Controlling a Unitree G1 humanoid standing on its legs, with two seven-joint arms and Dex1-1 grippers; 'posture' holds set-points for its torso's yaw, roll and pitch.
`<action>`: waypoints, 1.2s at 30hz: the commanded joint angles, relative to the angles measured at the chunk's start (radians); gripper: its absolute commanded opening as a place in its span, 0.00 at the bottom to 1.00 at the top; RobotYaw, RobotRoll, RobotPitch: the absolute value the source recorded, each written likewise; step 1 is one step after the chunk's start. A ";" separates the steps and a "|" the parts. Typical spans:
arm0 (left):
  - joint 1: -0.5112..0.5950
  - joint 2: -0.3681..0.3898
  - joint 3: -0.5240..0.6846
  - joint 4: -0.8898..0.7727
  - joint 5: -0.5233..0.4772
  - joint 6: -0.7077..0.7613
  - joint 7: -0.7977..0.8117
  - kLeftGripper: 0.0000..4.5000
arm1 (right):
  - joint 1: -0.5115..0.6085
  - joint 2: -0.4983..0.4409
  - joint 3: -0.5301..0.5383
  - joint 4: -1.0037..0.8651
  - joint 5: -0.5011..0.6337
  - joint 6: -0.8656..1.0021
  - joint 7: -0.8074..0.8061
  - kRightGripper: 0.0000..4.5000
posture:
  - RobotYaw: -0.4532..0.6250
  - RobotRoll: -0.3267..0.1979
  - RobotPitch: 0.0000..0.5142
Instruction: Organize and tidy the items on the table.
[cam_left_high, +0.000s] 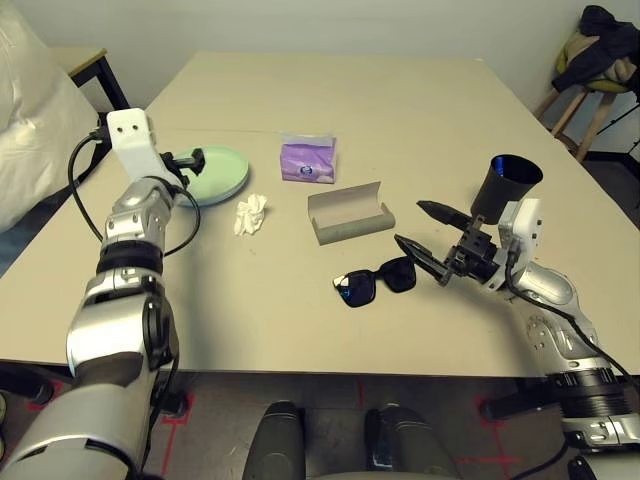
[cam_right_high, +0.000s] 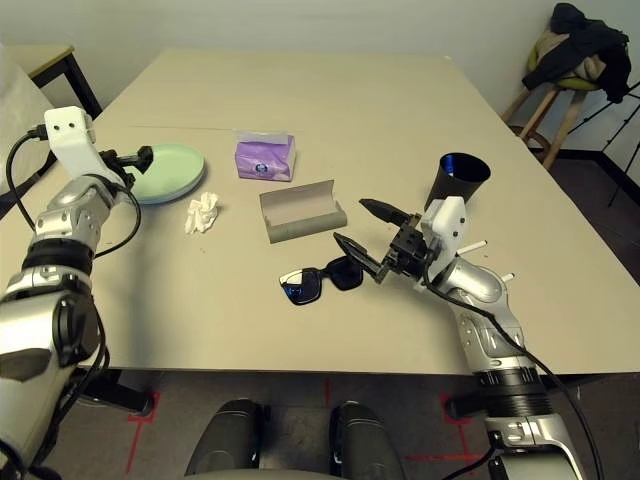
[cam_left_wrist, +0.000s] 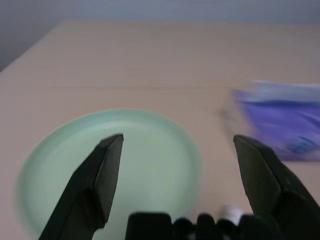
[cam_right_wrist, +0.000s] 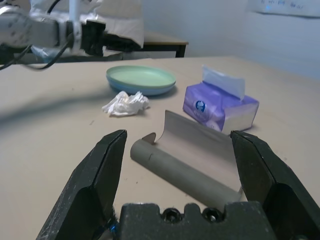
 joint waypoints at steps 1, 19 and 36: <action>0.104 0.044 -0.068 -0.186 -0.078 0.110 -0.252 0.99 | -0.010 -0.009 -0.004 -0.004 -0.003 0.008 0.002 1.00 | 0.60 0.62 0.09; 0.029 0.052 -0.203 -0.037 0.080 0.140 -0.282 0.99 | 0.011 -0.019 -0.009 -0.043 0.000 0.025 -0.011 1.00 | 0.57 0.62 0.09; -0.066 0.042 -0.253 0.136 0.223 0.163 -0.178 0.99 | 0.002 -0.025 -0.006 -0.059 -0.001 0.049 -0.017 1.00 | 0.58 0.62 0.09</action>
